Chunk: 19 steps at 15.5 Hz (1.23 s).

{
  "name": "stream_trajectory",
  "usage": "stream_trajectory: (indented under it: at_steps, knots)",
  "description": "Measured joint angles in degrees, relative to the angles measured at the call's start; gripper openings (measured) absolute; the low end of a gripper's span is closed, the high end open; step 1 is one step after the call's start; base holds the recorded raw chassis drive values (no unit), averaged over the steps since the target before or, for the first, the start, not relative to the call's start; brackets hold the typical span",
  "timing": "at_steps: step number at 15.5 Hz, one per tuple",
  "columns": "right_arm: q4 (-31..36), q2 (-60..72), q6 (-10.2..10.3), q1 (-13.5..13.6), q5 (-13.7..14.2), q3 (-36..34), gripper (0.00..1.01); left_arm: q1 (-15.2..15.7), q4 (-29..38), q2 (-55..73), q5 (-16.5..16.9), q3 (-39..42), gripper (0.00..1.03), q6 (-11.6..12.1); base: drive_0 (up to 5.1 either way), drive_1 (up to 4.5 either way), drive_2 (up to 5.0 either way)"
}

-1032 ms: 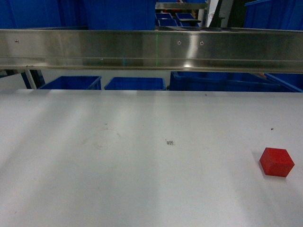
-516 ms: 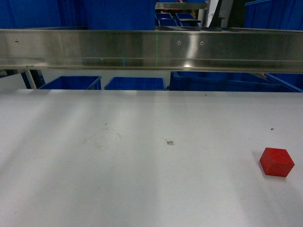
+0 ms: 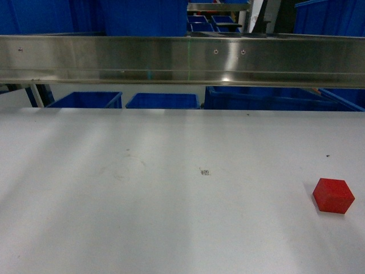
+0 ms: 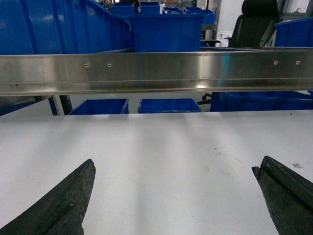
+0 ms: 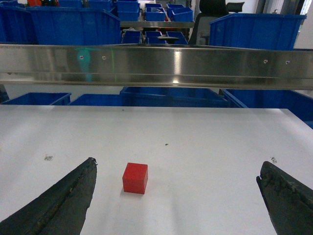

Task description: Place magnetic block on left shelf second layer

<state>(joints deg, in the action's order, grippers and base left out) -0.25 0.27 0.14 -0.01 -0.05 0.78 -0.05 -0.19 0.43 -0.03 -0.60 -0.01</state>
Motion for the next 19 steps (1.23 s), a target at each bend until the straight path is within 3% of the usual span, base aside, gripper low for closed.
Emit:
stream_trajectory:
  at_steps: [1, 2, 3, 4, 5, 6, 7, 9, 13, 15, 19]
  knots:
    - [0.4, 0.2, 0.0, 0.0, 0.0, 0.0, 0.98, 0.0, 0.0, 0.0, 0.0, 0.0, 0.98, 0.0, 0.0, 0.0, 0.0]
    - [4.0, 5.0, 1.4, -0.8, -2.6, 0.8, 0.98, 0.0, 0.0, 0.0, 0.0, 0.0, 0.98, 0.0, 0.0, 0.0, 0.0]
    - [6.7, 14.1, 5.0, -0.5, -4.6, 3.1, 0.98, 0.0, 0.0, 0.0, 0.0, 0.0, 0.98, 0.0, 0.0, 0.0, 0.0]
    - [13.4, 25.6, 9.6, 2.7, -3.2, 6.2, 0.98, 0.0, 0.0, 0.0, 0.0, 0.0, 0.98, 0.0, 0.0, 0.0, 0.0]
    - [21.2, 37.7, 11.2, 6.2, -1.1, 10.9, 0.98, 0.0, 0.0, 0.0, 0.0, 0.0, 0.98, 0.0, 0.0, 0.0, 0.0]
    - [27.5, 48.2, 11.1, 7.7, 1.4, 15.9, 0.98, 0.0, 0.0, 0.0, 0.0, 0.0, 0.98, 0.0, 0.0, 0.0, 0.0]
    - [30.9, 60.1, 11.3, 7.9, 2.2, 22.1, 0.98, 0.0, 0.0, 0.0, 0.0, 0.0, 0.98, 0.0, 0.0, 0.0, 0.0]
    - [28.8, 79.5, 10.6, 7.5, 3.6, 31.2, 0.98, 0.0, 0.0, 0.0, 0.0, 0.0, 0.98, 0.0, 0.0, 0.0, 0.0]
    - [31.6, 96.3, 5.0, 7.1, 4.8, 33.1, 0.98, 0.0, 0.0, 0.0, 0.0, 0.0, 0.98, 0.0, 0.0, 0.0, 0.0]
    - [33.5, 101.2, 4.7, 7.2, 4.1, 33.2, 0.98, 0.0, 0.0, 0.0, 0.0, 0.0, 0.98, 0.0, 0.0, 0.0, 0.0]
    - [36.6, 106.7, 4.7, 9.1, 7.0, 34.3, 0.98, 0.0, 0.0, 0.0, 0.0, 0.0, 0.98, 0.0, 0.0, 0.0, 0.0]
